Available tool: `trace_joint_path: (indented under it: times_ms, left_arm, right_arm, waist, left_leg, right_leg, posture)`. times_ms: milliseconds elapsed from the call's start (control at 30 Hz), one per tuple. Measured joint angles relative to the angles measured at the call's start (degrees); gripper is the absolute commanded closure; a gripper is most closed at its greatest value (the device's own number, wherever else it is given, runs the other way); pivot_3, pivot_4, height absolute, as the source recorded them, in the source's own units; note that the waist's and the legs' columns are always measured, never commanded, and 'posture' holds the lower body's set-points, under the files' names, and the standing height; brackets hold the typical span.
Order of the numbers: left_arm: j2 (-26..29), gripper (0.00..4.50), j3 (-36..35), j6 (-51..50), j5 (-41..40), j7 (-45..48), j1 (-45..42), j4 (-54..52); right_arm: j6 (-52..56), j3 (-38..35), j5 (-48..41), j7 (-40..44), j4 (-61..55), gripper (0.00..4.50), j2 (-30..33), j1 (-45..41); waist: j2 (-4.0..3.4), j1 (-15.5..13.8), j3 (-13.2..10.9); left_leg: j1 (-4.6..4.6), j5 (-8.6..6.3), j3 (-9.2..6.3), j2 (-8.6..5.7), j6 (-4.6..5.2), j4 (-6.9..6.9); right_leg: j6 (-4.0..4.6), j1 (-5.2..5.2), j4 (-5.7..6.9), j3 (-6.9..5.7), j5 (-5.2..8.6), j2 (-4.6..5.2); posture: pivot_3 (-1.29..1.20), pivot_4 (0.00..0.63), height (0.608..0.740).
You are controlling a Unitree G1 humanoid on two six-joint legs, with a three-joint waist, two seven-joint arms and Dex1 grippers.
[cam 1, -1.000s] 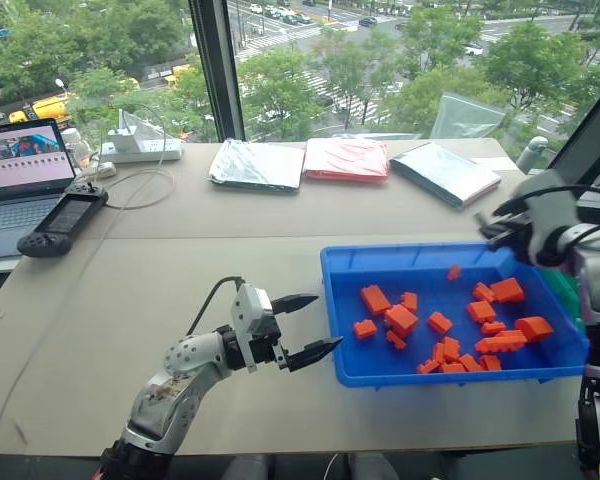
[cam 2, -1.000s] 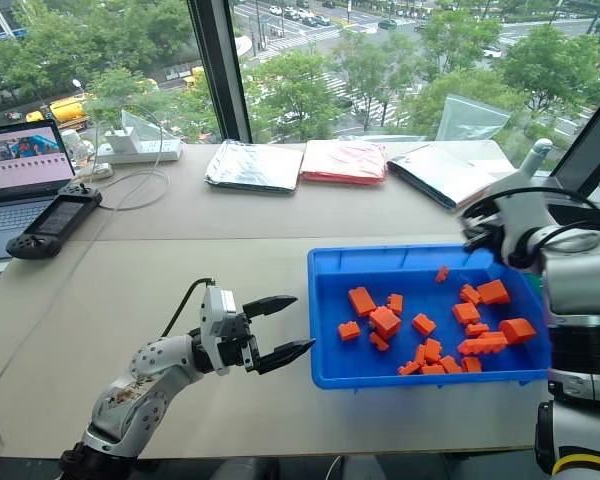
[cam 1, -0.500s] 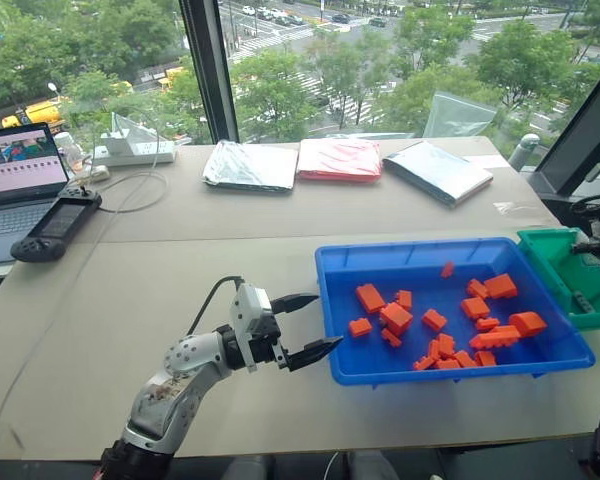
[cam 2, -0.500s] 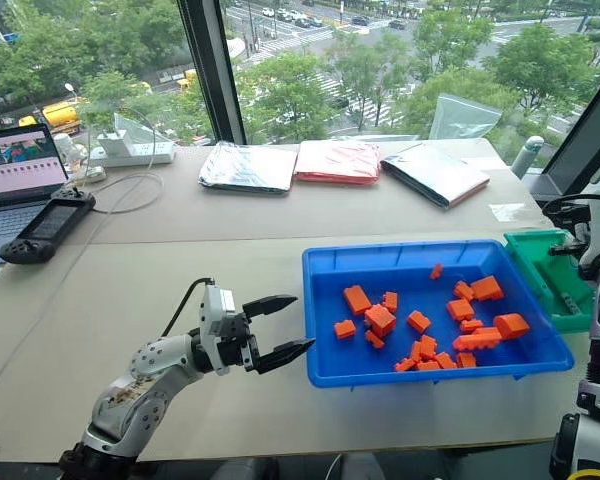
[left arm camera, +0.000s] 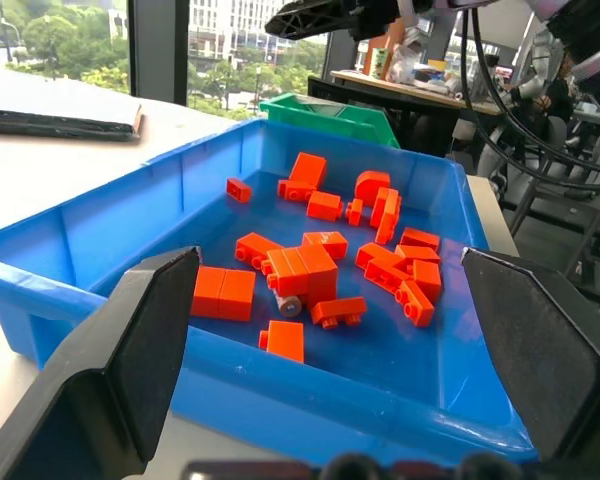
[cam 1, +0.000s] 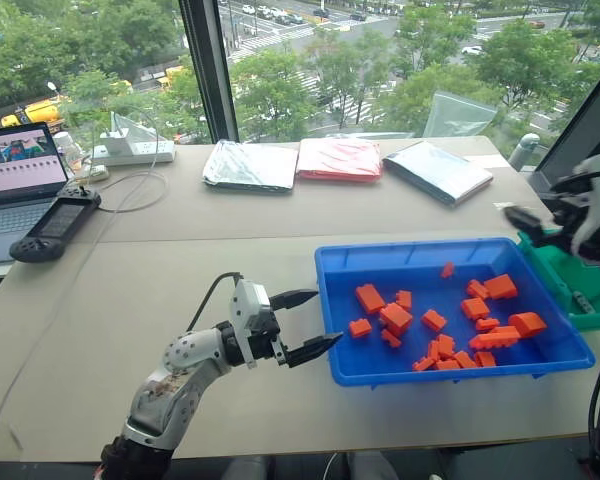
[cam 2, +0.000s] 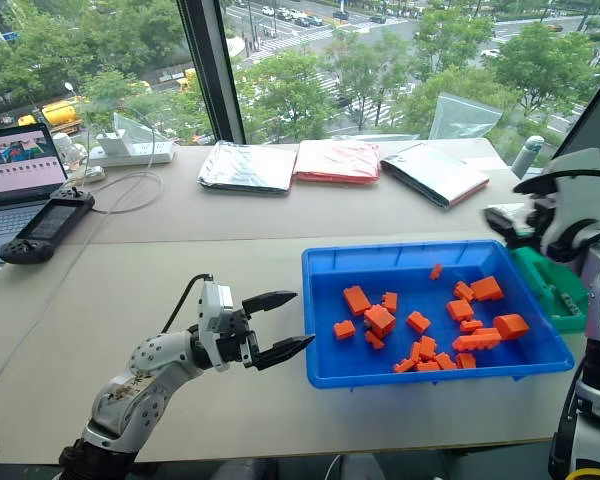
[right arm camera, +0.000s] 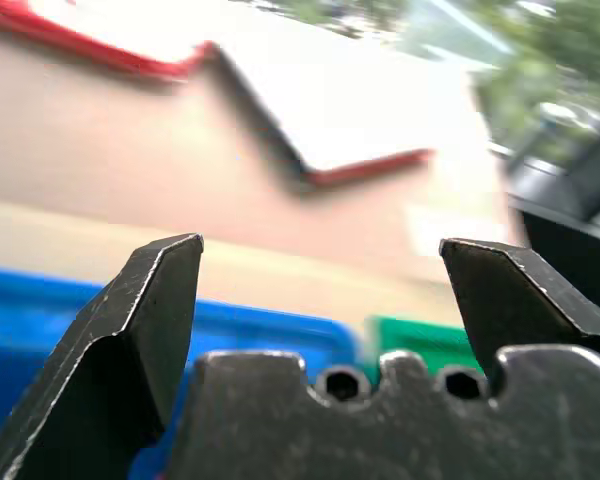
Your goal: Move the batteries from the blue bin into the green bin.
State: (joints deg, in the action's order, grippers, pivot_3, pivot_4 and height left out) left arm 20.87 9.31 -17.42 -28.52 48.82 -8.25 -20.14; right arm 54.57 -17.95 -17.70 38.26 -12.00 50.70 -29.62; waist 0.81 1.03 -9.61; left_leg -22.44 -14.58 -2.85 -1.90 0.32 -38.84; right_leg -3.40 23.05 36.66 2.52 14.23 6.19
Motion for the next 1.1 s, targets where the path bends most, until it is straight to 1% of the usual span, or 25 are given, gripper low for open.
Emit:
trace_joint_path:
  times_ms: [67, 133, 233, 300, 400, 533, 633, 767, 900, 1033, 1100]
  left_arm:
    - [0.2, 0.00, -0.2, 0.0, 0.0, 0.1, 0.1, 0.2]
    - [0.2, 0.00, -0.3, 0.0, 0.0, 0.2, 0.1, 0.2]
    - [0.2, 0.00, -0.4, 0.0, 0.0, 0.2, 0.1, 0.4]
    - [0.2, 0.00, -0.4, 0.0, 0.0, 0.3, 0.1, 0.4]
    - [0.2, 0.00, -0.4, 0.0, 0.0, 0.5, 0.1, 0.4]
    - [0.2, 0.00, -0.3, 0.0, 0.0, 0.7, 0.1, 0.5]
    - [0.2, 0.00, -0.4, 0.0, 0.0, 0.7, 0.1, 0.5]
    - [0.3, 0.00, -0.4, 0.0, 0.0, 0.7, 0.1, 0.5]
    - [0.3, 0.00, -0.4, 0.0, 0.0, 0.6, 0.1, 0.5]
    - [0.3, 0.00, -0.4, 0.0, 0.0, 0.6, 0.1, 0.5]
    - [0.3, 0.00, -0.4, 0.0, 0.0, 0.6, 0.1, 0.5]
  right_arm:
    - [2.8, 2.8, -4.7, 4.2, -7.2, 0.04, 0.5, 3.6]
    - [6.2, 4.4, -8.5, 6.6, -12.4, 0.04, 1.3, 6.6]
    - [9.9, 6.3, -12.2, 8.0, -18.6, 0.04, 3.0, 10.4]
    - [11.4, 8.4, -12.8, 7.9, -21.3, 0.04, 4.8, 12.9]
    - [12.7, 11.7, -12.8, 6.4, -22.0, 0.04, 4.8, 14.2]
    - [13.2, 14.5, -12.8, 3.4, -22.3, 0.04, 1.6, 13.6]
    - [13.6, 16.3, -12.2, 0.6, -21.4, 0.04, 0.3, 12.6]
    - [13.8, 16.9, -11.4, -2.1, -19.9, 0.04, -0.9, 12.0]
    - [14.3, 17.7, -11.3, -3.8, -19.4, 0.04, -3.0, 11.8]
    - [14.6, 18.0, -11.2, -4.7, -18.9, 0.04, -3.6, 11.7]
    - [14.6, 18.3, -11.2, -5.1, -18.9, 0.55, -4.2, 11.7]
  waist:
    - [0.01, -0.4, 0.0]
    - [0.02, -0.8, 0.0]
    - [0.05, -1.0, 0.0]
    - [0.05, -1.0, 0.0]
    - [0.08, -0.7, 0.0]
    - [0.09, -0.3, 0.0]
    - [0.09, -0.4, 0.0]
    - [0.10, -0.4, 0.0]
    - [0.10, -0.4, 0.0]
    - [0.10, -0.4, 0.0]
    - [0.10, -0.4, 0.0]
  left_leg:
    - [-0.07, -0.01, -0.02, -0.04, 0.01, -0.05]
    - [-0.11, -0.01, -0.06, -0.05, 0.01, -0.09]
    - [-0.13, 0.00, -0.06, -0.07, 0.01, -0.10]
    - [-0.12, 0.00, -0.06, -0.07, 0.01, -0.10]
    - [-0.10, 0.00, -0.03, -0.07, 0.00, -0.10]
    - [-0.08, 0.00, -0.06, -0.05, 0.00, -0.09]
    - [-0.09, 0.00, -0.06, -0.07, 0.00, -0.10]
    - [-0.09, 0.00, -0.07, -0.06, 0.00, -0.09]
    - [-0.09, 0.00, -0.07, -0.06, 0.00, -0.09]
    - [-0.09, 0.00, -0.07, -0.06, 0.00, -0.09]
    - [-0.09, 0.00, -0.07, -0.06, 0.00, -0.09]
  right_leg:
    - [0.00, 0.00, -0.04, -0.02, 0.00, 0.05]
    - [-0.01, 0.01, -0.04, -0.04, 0.00, 0.09]
    - [-0.01, 0.01, -0.06, -0.07, 0.00, 0.09]
    - [-0.01, 0.02, -0.05, -0.08, 0.00, 0.09]
    - [-0.01, 0.04, -0.02, -0.05, 0.00, 0.08]
    - [-0.01, 0.04, 0.00, -0.06, 0.00, 0.04]
    - [-0.01, 0.03, -0.01, -0.05, 0.00, 0.05]
    - [-0.01, 0.04, -0.01, -0.07, 0.00, 0.05]
    - [-0.01, 0.04, -0.01, -0.07, 0.00, 0.05]
    - [-0.01, 0.04, -0.01, -0.07, 0.00, 0.05]
    - [-0.01, 0.04, 0.00, -0.07, 0.00, 0.05]
  posture:
    - [0.00, 0.150, 0.740]
    - [0.00, 0.150, 0.740]
    - [0.00, 0.150, 0.740]
    - [0.00, 0.150, 0.740]
    - [0.00, 0.150, 0.740]
    - [0.00, 0.150, 0.740]
    - [0.00, 0.150, 0.740]
    - [0.00, 0.150, 0.740]
    - [0.00, 0.150, 0.740]
    - [0.00, 0.150, 0.740]
    - [0.00, 0.150, 0.740]
